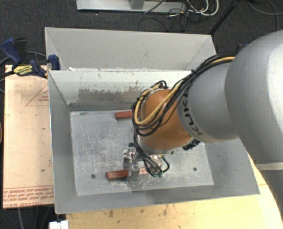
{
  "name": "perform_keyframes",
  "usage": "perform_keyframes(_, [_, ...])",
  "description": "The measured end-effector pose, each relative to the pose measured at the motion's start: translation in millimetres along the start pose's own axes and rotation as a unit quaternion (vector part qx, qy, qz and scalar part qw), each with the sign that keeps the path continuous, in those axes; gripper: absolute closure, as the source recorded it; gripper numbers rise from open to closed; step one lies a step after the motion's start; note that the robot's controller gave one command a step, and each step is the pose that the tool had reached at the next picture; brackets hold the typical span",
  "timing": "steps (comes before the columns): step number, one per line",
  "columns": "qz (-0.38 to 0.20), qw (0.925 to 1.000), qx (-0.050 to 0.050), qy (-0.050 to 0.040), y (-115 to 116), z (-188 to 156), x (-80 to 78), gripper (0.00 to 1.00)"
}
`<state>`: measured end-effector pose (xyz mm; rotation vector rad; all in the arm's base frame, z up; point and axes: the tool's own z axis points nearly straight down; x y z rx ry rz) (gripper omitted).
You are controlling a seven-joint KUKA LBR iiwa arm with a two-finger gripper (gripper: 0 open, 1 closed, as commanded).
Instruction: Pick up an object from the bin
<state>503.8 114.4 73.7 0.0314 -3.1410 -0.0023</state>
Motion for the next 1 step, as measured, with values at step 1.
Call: perform_keyframes(1, [-0.003, 1.0, -0.001, -0.0054, 11.2, -154.1, 5.4, 1.0])
